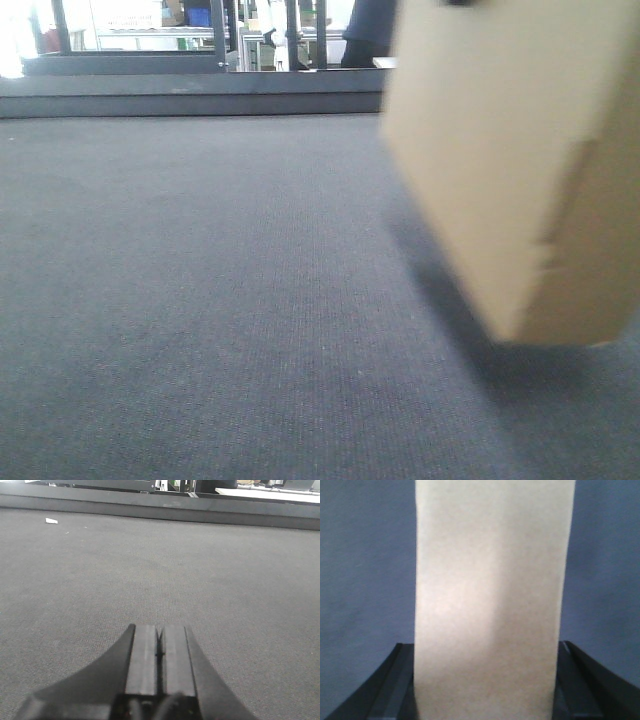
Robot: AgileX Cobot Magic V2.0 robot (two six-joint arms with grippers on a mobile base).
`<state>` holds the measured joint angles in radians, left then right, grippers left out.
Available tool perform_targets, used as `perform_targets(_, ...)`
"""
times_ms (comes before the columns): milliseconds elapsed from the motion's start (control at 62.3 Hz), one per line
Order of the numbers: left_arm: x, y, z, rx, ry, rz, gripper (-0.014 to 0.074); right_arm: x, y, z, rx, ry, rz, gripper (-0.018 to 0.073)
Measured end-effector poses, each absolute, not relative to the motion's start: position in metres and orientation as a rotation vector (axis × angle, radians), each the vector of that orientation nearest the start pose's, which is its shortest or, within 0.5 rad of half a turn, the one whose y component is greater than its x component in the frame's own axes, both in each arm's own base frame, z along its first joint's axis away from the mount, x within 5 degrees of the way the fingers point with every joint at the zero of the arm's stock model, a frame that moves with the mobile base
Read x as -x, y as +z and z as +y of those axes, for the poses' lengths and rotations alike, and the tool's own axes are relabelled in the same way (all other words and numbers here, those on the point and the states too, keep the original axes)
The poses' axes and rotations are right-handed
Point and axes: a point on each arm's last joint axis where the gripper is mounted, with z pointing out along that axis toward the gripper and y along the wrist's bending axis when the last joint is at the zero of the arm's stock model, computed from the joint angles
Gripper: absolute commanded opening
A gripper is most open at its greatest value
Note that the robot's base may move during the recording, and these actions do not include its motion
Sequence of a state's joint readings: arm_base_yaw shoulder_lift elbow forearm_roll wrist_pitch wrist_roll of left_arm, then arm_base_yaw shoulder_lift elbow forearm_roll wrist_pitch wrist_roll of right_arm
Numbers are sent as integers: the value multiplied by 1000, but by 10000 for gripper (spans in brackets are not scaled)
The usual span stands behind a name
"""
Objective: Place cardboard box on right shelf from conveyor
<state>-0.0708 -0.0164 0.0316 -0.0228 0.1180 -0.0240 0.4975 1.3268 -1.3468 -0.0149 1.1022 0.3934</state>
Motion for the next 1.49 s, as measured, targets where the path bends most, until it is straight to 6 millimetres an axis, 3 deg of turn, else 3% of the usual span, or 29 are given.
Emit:
perform_targets(241,-56,193,-4,-22,-93,1617,-116,-211,371,53,158,268,2345,74)
perform_targets(482,-56,193,-4,-22,-93,1617,-116,-177,356,8,36,92,2067,74)
perform_targets(867,-56,193,-4,-22,-93,1617,-116,-108,325,2,-15,43,1686,74)
perform_targets(1140,-56,193,-4,-22,-93,1617,-116,-66,310,1,-5,24,1528,74)
perform_targets(1493,-56,193,-4,-22,-93,1617,-116,-56,311,2,-1,25,1502,74)
